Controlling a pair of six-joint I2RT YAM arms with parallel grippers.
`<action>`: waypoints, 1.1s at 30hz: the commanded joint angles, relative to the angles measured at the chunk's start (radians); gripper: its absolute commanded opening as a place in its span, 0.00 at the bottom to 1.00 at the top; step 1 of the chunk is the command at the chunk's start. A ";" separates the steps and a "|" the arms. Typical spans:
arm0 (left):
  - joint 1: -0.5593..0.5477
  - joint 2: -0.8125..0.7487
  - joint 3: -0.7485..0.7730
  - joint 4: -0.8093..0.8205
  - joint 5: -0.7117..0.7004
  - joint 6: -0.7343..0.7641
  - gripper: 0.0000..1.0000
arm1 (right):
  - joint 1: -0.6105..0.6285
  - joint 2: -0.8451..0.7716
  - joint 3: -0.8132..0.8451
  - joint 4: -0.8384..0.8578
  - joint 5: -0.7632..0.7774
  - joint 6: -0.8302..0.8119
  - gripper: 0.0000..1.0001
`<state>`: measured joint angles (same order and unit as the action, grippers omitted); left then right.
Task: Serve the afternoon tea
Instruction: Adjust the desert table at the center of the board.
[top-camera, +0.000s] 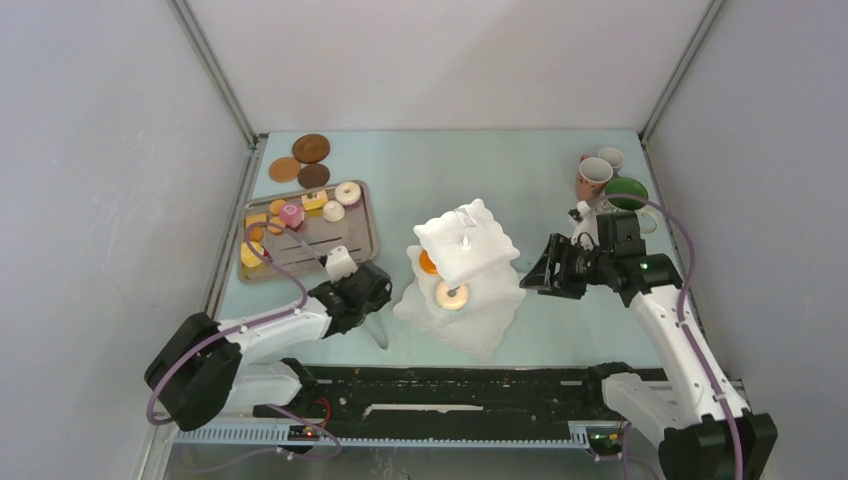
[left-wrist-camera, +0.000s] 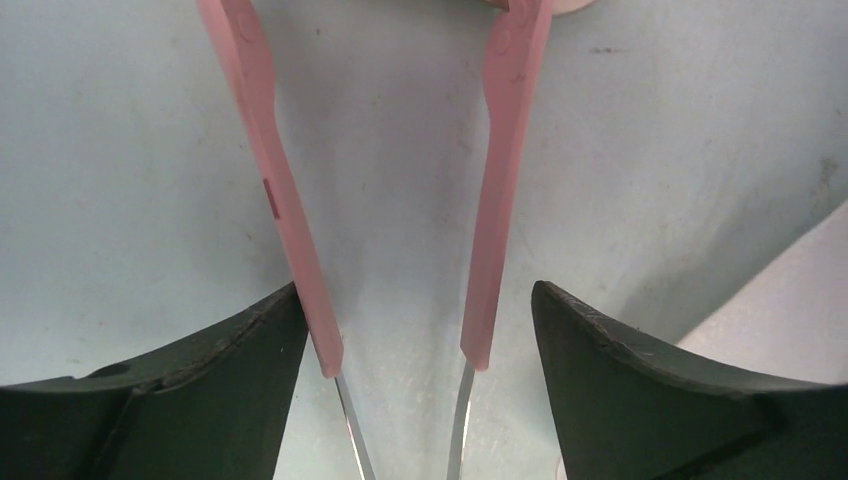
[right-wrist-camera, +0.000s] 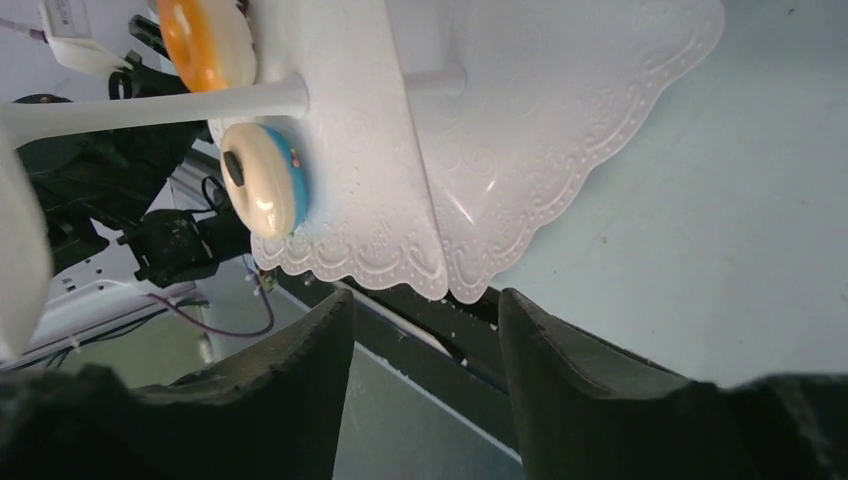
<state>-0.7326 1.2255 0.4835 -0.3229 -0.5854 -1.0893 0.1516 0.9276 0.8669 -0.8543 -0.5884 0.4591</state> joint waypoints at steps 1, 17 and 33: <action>-0.005 -0.066 -0.049 -0.056 0.129 0.025 0.88 | -0.002 0.066 -0.017 0.021 -0.080 -0.072 0.53; -0.002 -0.357 -0.135 -0.127 0.192 0.057 0.98 | 0.141 0.143 -0.074 0.163 -0.036 -0.018 0.17; 0.003 -0.301 -0.151 -0.028 0.211 0.068 1.00 | 0.268 -0.067 -0.223 0.246 -0.062 0.221 0.32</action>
<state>-0.7326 0.8978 0.3534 -0.3977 -0.3878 -1.0367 0.4194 0.8486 0.6407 -0.6407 -0.6342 0.6491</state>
